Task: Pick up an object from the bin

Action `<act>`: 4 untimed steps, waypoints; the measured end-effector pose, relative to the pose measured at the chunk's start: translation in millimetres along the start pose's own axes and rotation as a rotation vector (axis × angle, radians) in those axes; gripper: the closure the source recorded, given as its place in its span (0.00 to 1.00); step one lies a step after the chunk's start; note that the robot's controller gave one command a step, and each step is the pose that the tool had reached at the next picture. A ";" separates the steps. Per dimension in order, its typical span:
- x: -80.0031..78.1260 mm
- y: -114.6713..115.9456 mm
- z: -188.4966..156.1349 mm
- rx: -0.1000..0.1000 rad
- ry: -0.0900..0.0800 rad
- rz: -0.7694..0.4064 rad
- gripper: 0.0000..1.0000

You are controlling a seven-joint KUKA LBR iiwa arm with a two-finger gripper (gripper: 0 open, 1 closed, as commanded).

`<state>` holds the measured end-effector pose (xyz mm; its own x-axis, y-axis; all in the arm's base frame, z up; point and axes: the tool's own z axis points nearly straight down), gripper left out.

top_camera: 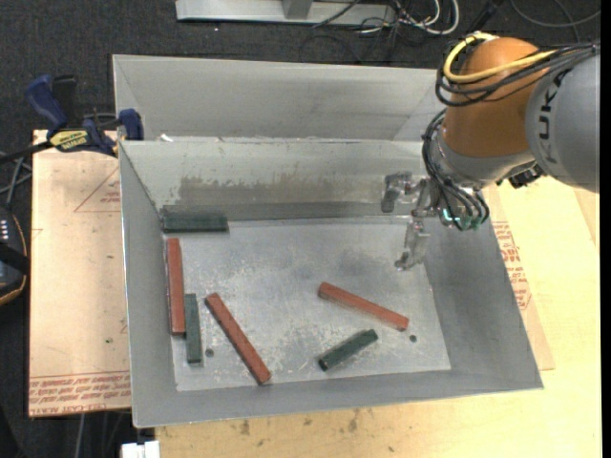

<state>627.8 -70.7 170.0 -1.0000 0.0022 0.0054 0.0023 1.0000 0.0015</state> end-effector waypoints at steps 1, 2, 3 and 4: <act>-1.8 0.1 -4.2 0.001 -0.007 -0.001 0.00; 13.3 8.7 24.6 0.002 -0.013 -0.075 0.00; 60.6 17.6 61.2 0.001 -0.006 -0.338 0.00; 41.0 31.0 99.0 0.002 -0.009 -0.376 1.00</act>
Offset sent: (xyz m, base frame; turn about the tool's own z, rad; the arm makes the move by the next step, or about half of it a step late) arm -0.0529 0.0306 -0.0983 -0.2465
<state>586.3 -39.4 71.3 -0.9310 -0.3649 -0.0042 -0.3649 0.9310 -0.0002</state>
